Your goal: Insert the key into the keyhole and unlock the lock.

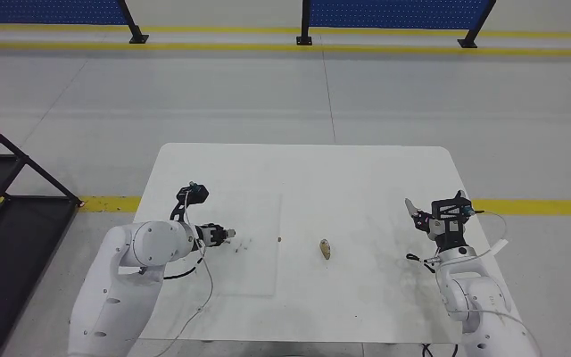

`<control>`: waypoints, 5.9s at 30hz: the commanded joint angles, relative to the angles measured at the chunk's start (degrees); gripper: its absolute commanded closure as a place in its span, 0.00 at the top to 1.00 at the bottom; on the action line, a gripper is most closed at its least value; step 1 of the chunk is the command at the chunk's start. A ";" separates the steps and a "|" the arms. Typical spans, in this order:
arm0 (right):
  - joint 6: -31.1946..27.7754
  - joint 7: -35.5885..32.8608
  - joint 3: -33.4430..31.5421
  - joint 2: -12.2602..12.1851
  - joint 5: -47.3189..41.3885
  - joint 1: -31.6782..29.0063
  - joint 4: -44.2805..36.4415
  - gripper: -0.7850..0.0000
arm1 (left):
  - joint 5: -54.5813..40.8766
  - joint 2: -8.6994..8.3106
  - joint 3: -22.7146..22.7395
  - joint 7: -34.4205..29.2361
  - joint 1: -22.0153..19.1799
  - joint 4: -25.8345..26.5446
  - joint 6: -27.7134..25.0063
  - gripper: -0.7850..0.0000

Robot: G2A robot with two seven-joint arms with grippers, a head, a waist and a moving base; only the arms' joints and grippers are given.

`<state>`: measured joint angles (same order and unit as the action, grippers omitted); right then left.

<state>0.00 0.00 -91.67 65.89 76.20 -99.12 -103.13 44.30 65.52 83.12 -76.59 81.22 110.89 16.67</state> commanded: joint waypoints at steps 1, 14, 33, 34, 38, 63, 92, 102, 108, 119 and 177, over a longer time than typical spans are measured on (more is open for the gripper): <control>0.00 0.00 0.00 0.00 0.00 0.00 0.00 1.00 | 0.05 -0.09 -0.07 0.15 0.13 -0.06 0.03 0.45; 0.00 0.00 0.00 0.00 0.00 0.00 0.00 1.00 | 0.17 -0.63 -0.85 0.71 1.25 0.07 -0.72 0.27; 0.00 0.00 0.00 0.00 0.00 0.00 0.00 1.00 | 0.08 -1.55 -0.57 -0.59 0.96 1.27 -1.38 0.00; 0.00 0.00 0.00 0.00 0.00 0.00 0.00 1.00 | 0.34 -1.63 -0.57 -0.93 0.86 1.63 -1.55 0.00; 0.00 0.00 0.00 0.00 0.00 0.00 0.00 1.00 | 1.98 -1.91 -0.86 -2.13 0.28 2.63 -1.90 0.00; 0.00 0.00 0.00 0.00 0.00 0.00 0.00 1.00 | 3.05 -2.21 -0.26 -0.94 -2.11 7.24 -0.77 0.00; 0.00 0.00 0.00 0.00 0.00 0.00 0.00 1.00 | -69.37 -3.82 18.30 -11.41 -5.60 -25.10 -30.13 0.00; -0.44 -0.13 0.47 -0.02 1.49 0.28 -0.38 1.00 | -69.37 -3.82 18.30 -11.41 -5.60 -25.10 -30.13 0.00; -0.94 -8.32 7.05 0.32 9.59 2.77 -7.53 1.00 | -69.37 -3.82 18.30 -11.41 -5.60 -25.10 -30.13 0.00; -7.26 -32.53 16.65 0.95 18.11 9.57 -15.44 1.00 | -69.37 -3.82 18.30 -11.41 -5.60 -25.10 -30.13 0.00; 5.57 -88.00 39.08 0.07 -30.08 43.54 -5.71 1.00 | -69.37 -3.82 18.30 -11.41 -5.60 -25.10 -30.13 0.00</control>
<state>4.52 -88.00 -53.70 66.44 47.27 -56.48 -109.52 -25.07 61.70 101.42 -88.00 75.62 85.79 -13.47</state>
